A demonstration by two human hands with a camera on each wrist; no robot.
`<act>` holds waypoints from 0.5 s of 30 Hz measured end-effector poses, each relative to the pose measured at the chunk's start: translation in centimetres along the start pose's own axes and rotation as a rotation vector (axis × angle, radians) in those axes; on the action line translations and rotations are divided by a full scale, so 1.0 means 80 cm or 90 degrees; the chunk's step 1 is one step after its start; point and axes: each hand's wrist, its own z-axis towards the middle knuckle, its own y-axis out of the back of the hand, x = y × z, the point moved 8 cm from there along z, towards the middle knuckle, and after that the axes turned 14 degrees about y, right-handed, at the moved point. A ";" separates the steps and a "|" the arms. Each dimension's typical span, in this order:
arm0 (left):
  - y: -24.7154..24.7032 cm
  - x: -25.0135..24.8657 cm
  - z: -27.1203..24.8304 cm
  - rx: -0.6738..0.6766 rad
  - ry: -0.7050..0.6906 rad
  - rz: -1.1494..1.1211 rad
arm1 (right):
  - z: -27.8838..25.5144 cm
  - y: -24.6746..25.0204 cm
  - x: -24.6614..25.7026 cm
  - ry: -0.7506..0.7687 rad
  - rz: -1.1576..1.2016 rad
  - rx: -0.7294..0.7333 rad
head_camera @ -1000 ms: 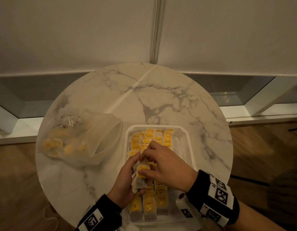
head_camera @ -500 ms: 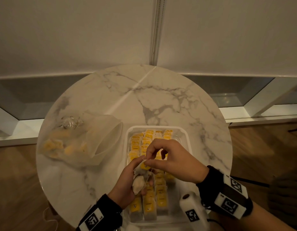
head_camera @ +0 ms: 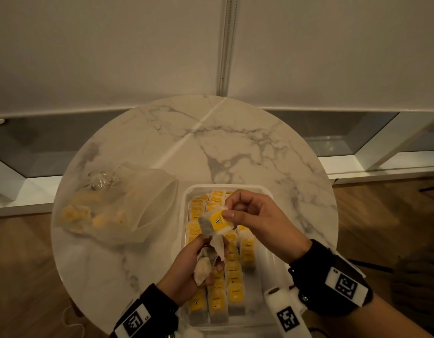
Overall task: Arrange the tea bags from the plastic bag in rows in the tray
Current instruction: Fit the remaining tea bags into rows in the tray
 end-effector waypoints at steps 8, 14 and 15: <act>0.003 -0.007 -0.004 0.024 -0.013 -0.037 | -0.008 0.075 0.042 0.055 -0.193 -0.053; 0.010 -0.011 -0.008 0.014 -0.025 -0.075 | -0.033 0.092 -0.001 -0.070 -0.471 0.106; 0.011 -0.011 -0.008 0.013 -0.023 -0.082 | -0.039 0.086 -0.014 -0.108 -0.507 0.161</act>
